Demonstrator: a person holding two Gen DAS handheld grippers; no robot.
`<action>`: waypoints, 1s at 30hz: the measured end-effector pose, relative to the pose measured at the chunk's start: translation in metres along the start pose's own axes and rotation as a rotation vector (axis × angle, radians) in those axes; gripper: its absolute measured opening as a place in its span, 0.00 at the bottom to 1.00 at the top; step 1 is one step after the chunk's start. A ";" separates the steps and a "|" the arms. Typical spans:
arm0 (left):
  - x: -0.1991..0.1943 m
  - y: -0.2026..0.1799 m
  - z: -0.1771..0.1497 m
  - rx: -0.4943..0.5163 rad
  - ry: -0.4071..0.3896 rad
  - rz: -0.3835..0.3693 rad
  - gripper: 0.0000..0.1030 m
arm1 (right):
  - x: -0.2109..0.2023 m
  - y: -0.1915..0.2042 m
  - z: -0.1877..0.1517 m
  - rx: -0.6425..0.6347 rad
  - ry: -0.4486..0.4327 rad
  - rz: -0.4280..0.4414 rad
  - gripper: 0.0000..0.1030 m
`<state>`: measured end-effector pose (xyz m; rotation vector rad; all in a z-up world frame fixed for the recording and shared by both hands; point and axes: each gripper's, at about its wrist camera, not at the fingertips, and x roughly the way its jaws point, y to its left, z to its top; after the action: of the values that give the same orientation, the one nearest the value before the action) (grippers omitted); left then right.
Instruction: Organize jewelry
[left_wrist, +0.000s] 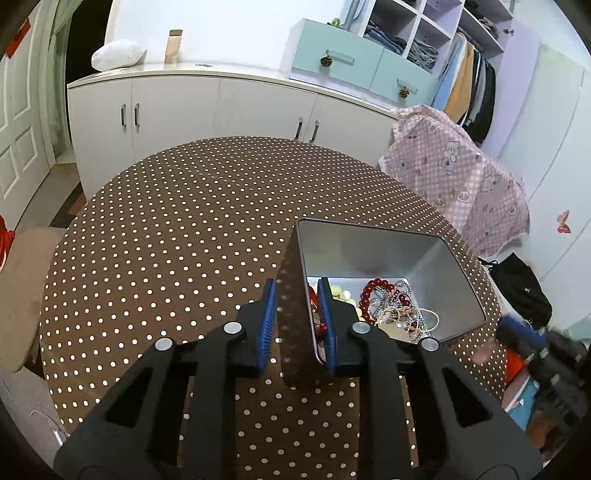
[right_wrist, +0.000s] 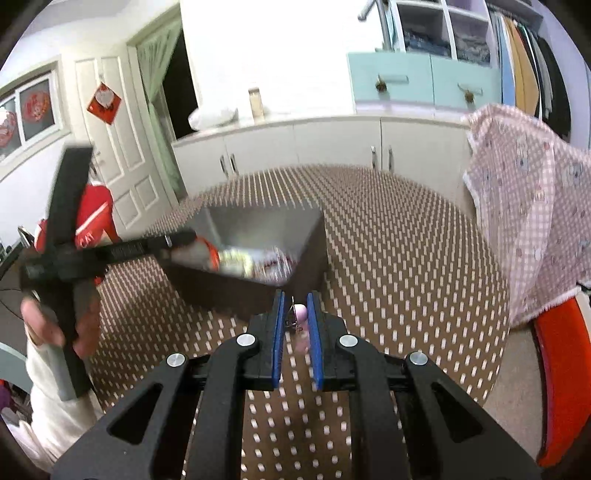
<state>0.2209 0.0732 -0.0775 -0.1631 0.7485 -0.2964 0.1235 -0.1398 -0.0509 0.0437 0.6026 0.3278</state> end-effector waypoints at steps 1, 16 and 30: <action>0.000 -0.001 0.001 0.000 0.001 0.000 0.22 | -0.001 0.002 0.008 -0.011 -0.019 0.010 0.10; -0.001 -0.001 -0.001 0.009 0.002 0.013 0.22 | 0.025 0.004 0.048 -0.023 -0.042 0.040 0.52; -0.008 -0.016 -0.002 0.081 -0.013 0.101 0.51 | 0.016 -0.012 0.036 0.032 -0.033 0.013 0.70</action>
<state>0.2110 0.0604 -0.0698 -0.0507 0.7283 -0.2293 0.1593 -0.1438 -0.0317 0.0837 0.5747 0.3289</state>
